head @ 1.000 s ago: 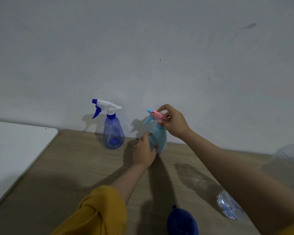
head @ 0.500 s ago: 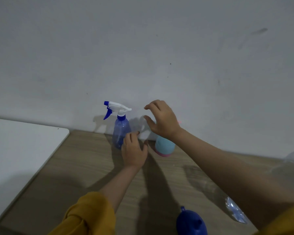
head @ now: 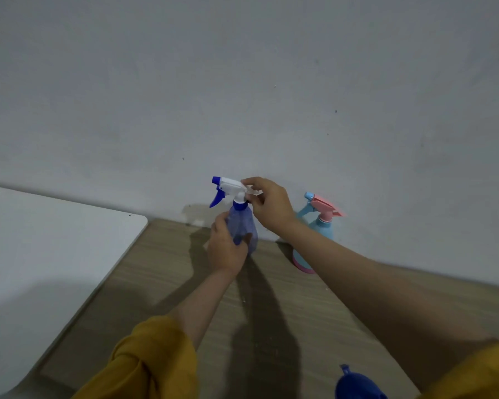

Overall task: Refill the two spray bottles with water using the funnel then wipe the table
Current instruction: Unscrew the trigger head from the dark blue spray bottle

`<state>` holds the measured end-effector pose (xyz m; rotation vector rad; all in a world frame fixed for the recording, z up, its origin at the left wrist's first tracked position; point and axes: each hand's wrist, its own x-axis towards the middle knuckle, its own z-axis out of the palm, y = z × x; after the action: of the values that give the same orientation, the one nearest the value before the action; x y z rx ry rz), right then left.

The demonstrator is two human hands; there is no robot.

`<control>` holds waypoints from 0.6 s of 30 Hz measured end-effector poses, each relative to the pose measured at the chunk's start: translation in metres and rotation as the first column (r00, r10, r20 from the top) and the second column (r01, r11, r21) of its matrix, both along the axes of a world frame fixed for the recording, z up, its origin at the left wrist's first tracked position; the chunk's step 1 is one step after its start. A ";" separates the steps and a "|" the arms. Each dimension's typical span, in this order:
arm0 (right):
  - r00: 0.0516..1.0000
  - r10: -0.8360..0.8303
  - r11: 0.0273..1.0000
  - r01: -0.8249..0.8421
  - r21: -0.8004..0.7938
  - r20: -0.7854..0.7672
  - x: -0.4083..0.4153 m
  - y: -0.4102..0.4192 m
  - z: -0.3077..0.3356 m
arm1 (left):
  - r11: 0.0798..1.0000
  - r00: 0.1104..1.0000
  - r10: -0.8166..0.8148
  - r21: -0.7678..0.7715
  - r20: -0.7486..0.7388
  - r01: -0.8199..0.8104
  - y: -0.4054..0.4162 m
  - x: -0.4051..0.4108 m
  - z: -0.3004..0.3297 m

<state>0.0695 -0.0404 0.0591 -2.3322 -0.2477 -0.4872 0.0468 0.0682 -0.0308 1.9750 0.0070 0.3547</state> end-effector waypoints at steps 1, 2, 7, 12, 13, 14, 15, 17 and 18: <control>1.000 0.007 1.000 -0.008 0.016 0.017 -0.004 0.000 0.002 | 1.000 1.000 -0.005 0.003 0.011 0.005 0.000 -0.002 0.001; 0.999 0.013 1.000 -0.014 0.027 0.032 -0.010 -0.001 0.006 | 1.000 1.000 -0.011 0.008 0.026 0.011 0.001 -0.005 0.002; 0.999 0.028 0.994 -0.032 0.109 0.038 -0.063 -0.020 0.035 | 0.994 0.987 -0.107 -0.027 0.117 0.110 -0.001 -0.045 0.020; 1.000 0.005 0.987 -0.005 0.163 0.003 -0.132 -0.050 0.044 | 0.969 0.963 -0.236 -0.034 0.131 0.243 -0.015 -0.111 0.026; 1.000 -0.008 0.984 0.010 0.176 -0.012 -0.146 -0.056 0.042 | 0.968 0.962 -0.243 -0.028 0.123 0.248 -0.019 -0.125 0.024; 0.999 -0.023 0.983 0.029 0.183 -0.032 -0.159 -0.062 0.038 | 0.967 0.961 -0.251 -0.021 0.118 0.255 -0.023 -0.138 0.021; 0.998 -0.037 0.981 0.047 0.188 -0.057 -0.172 -0.068 0.034 | 0.963 0.958 -0.265 -0.019 0.109 0.268 -0.027 -0.150 0.016; 0.992 -0.062 0.974 0.084 0.212 -0.109 -0.195 -0.078 0.022 | 0.951 0.948 -0.307 -0.019 0.082 0.310 -0.033 -0.172 0.006; 0.990 -0.070 0.969 0.097 0.227 -0.124 -0.205 -0.082 0.016 | 0.943 0.942 -0.330 -0.013 0.068 0.331 -0.036 -0.181 0.003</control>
<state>-0.1356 -0.1220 0.0756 -2.1381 -0.0340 -0.3983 -0.1347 0.0327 -0.0279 1.8976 -0.3574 0.1968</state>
